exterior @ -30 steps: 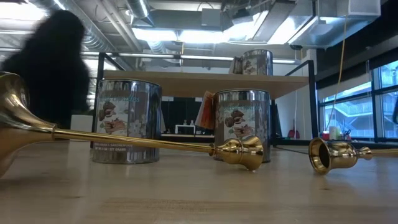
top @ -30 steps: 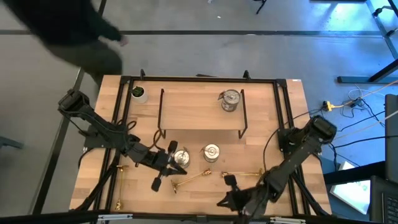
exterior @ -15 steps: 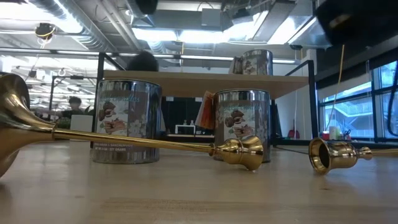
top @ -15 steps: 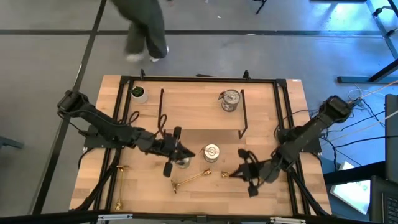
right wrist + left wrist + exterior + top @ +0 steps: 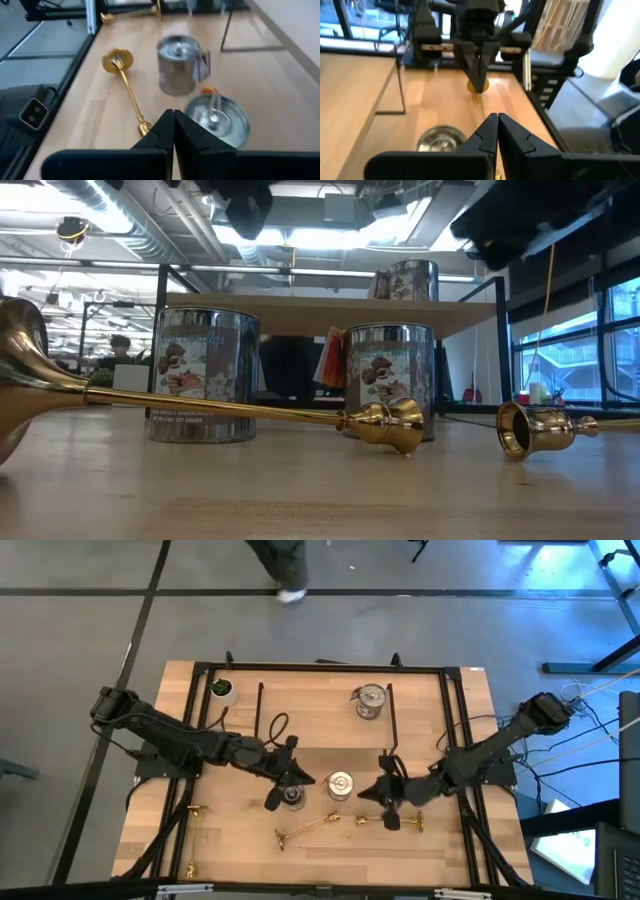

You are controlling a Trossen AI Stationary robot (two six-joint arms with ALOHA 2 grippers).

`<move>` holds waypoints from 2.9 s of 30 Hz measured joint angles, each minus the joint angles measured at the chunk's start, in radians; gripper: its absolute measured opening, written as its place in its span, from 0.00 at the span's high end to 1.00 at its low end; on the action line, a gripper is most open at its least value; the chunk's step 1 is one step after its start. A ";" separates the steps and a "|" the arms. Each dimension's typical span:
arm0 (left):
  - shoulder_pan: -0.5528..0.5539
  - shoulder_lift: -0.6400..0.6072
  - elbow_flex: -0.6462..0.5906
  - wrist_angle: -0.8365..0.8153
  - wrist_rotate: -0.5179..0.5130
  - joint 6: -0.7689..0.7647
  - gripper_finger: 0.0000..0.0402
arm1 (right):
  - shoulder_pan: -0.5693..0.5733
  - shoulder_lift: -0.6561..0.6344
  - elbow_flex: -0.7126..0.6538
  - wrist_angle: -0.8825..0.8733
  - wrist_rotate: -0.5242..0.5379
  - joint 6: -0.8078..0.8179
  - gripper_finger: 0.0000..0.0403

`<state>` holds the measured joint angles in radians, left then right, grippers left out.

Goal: Pick & Place candle stick holders
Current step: Put the right silver scented candle on the shelf

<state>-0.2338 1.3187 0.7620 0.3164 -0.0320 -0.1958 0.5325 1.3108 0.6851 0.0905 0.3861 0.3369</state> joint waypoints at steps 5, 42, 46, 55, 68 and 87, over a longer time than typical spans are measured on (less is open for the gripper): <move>0.022 -0.012 0.014 -0.079 -0.026 0.065 0.99 | -0.124 0.001 0.113 -0.204 -0.153 0.100 0.86; -0.239 -0.012 0.013 -0.267 -0.088 0.112 0.99 | -0.160 0.591 0.920 -1.073 -0.214 0.569 0.33; -0.301 -0.012 0.013 -0.257 -0.151 0.112 0.99 | -0.162 0.591 0.920 -1.102 -0.143 0.738 0.30; -0.405 0.020 0.013 -0.140 -0.219 0.142 0.99 | -0.198 0.591 0.920 -1.127 -0.269 0.871 0.25; -0.459 0.060 0.013 -0.151 -0.210 0.112 0.99 | -0.219 0.592 0.946 -1.123 -0.380 0.739 0.16; -0.474 0.060 0.013 -0.147 -0.213 0.117 0.99 | -0.241 0.674 0.946 -1.127 -0.281 0.564 0.16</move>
<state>-0.7079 1.3788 0.7753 0.1698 -0.2447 -0.0786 0.2920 1.9845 1.6310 -1.0364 0.1048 0.9005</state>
